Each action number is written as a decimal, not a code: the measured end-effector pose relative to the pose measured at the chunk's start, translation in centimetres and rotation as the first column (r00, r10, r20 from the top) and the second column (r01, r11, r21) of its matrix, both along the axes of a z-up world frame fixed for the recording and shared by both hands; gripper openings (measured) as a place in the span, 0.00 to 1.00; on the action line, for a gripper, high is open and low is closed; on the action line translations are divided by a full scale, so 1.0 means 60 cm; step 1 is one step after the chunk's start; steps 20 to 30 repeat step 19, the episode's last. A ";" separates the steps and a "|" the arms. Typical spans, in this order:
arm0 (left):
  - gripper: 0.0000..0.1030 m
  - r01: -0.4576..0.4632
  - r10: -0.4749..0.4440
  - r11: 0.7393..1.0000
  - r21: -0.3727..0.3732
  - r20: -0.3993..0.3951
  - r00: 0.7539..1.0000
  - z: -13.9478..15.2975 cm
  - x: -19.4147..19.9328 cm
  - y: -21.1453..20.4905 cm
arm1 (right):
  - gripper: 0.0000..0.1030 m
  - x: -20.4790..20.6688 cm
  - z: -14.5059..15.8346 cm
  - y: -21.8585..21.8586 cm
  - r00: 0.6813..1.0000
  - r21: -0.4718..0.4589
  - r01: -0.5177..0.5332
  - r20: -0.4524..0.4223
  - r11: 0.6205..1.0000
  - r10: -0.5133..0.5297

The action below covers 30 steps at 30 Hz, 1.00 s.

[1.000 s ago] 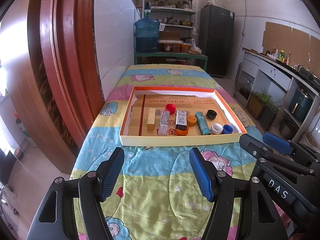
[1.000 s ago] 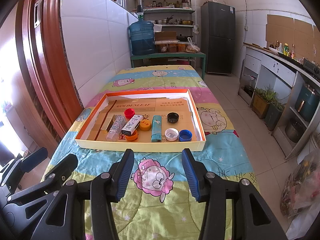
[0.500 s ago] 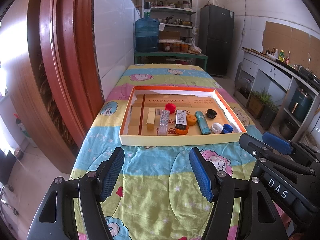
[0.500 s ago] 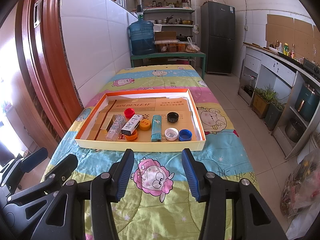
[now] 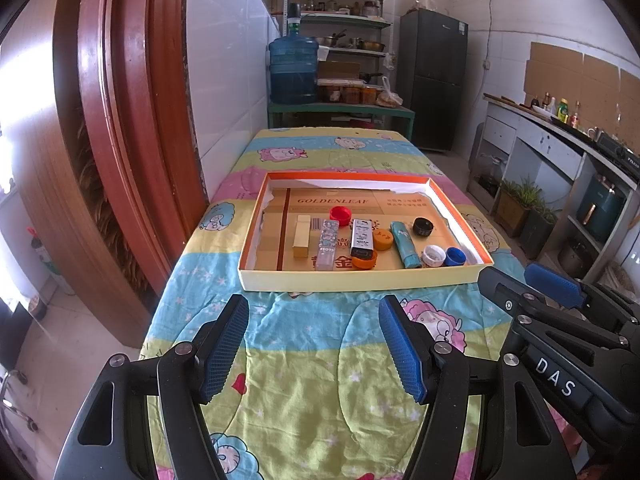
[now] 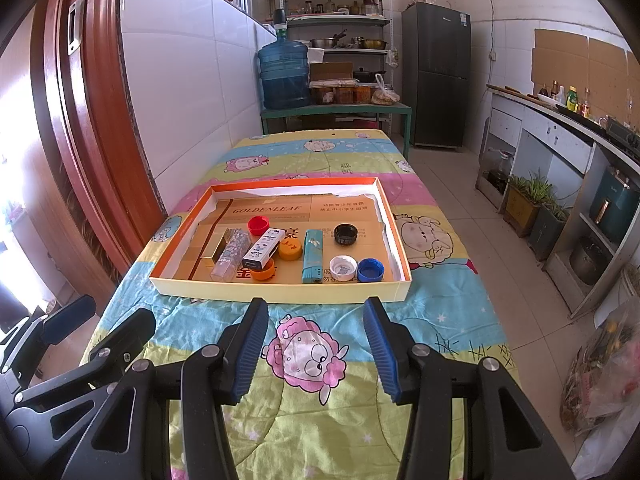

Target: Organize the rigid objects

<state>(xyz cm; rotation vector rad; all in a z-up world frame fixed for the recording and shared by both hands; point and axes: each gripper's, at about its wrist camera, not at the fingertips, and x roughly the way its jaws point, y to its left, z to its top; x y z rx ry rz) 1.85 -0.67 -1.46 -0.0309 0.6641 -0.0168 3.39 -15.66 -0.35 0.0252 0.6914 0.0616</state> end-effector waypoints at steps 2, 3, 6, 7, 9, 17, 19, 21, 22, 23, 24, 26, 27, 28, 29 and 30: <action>0.67 0.000 0.000 1.000 0.000 0.000 1.000 0.000 0.000 0.000 | 0.48 0.000 0.000 0.000 1.000 0.000 0.000 0.001 1.000 0.000; 0.67 0.000 0.000 1.000 0.000 0.000 1.000 0.000 0.000 0.000 | 0.48 0.000 0.000 0.000 1.000 0.000 0.000 0.001 1.000 0.000; 0.67 0.000 0.000 1.000 0.001 0.000 1.000 0.000 0.000 0.000 | 0.48 0.000 0.000 0.000 1.000 0.000 0.000 0.001 1.000 0.000; 0.67 0.000 0.000 1.000 0.001 0.000 1.000 0.000 0.000 0.000 | 0.48 0.000 0.000 0.000 1.000 0.000 0.001 0.001 1.000 -0.001; 0.67 0.000 0.000 1.000 0.000 0.000 1.000 0.001 0.001 0.000 | 0.48 -0.001 -0.001 0.001 1.000 0.001 -0.001 -0.001 1.000 0.001; 0.67 -0.016 0.016 1.000 -0.001 -0.005 1.000 -0.009 -0.004 0.002 | 0.48 0.000 -0.001 0.000 1.000 0.001 -0.001 -0.002 1.000 0.001; 0.67 -0.016 0.016 1.000 -0.005 -0.008 1.000 -0.007 -0.001 0.002 | 0.48 0.000 -0.005 0.001 1.000 0.002 -0.001 -0.004 1.000 0.001; 0.67 -0.016 0.016 1.000 -0.005 -0.008 1.000 -0.007 -0.001 0.002 | 0.48 0.000 -0.005 0.001 1.000 0.002 -0.001 -0.004 1.000 0.001; 0.67 -0.016 0.016 1.000 -0.005 -0.008 1.000 -0.007 -0.001 0.002 | 0.48 0.000 -0.005 0.001 1.000 0.002 -0.001 -0.004 1.000 0.001; 0.67 -0.016 0.016 1.000 -0.005 -0.008 1.000 -0.007 -0.001 0.002 | 0.48 0.000 -0.005 0.001 1.000 0.002 -0.001 -0.004 1.000 0.001; 0.67 -0.016 0.016 1.000 -0.005 -0.008 1.000 -0.007 -0.001 0.002 | 0.48 0.000 -0.005 0.001 1.000 0.002 -0.001 -0.004 1.000 0.001; 0.67 -0.016 0.016 1.000 -0.005 -0.008 1.000 -0.007 -0.001 0.002 | 0.48 0.000 -0.005 0.001 1.000 0.002 -0.001 -0.004 1.000 0.001; 0.67 -0.016 0.016 1.000 -0.005 -0.008 1.000 -0.007 -0.001 0.002 | 0.48 0.000 -0.005 0.001 1.000 0.002 -0.001 -0.004 1.000 0.001; 0.67 -0.016 0.016 1.000 -0.005 -0.008 1.000 -0.007 -0.001 0.002 | 0.48 0.000 -0.005 0.001 1.000 0.002 -0.001 -0.004 1.000 0.001; 0.67 -0.016 0.016 1.000 -0.005 -0.008 1.000 -0.007 -0.001 0.002 | 0.48 0.000 -0.005 0.001 1.000 0.002 -0.001 -0.004 1.000 0.001; 0.67 -0.016 0.016 1.000 -0.005 -0.008 1.000 -0.007 -0.001 0.002 | 0.48 0.000 -0.005 0.001 1.000 0.002 -0.001 -0.004 1.000 0.001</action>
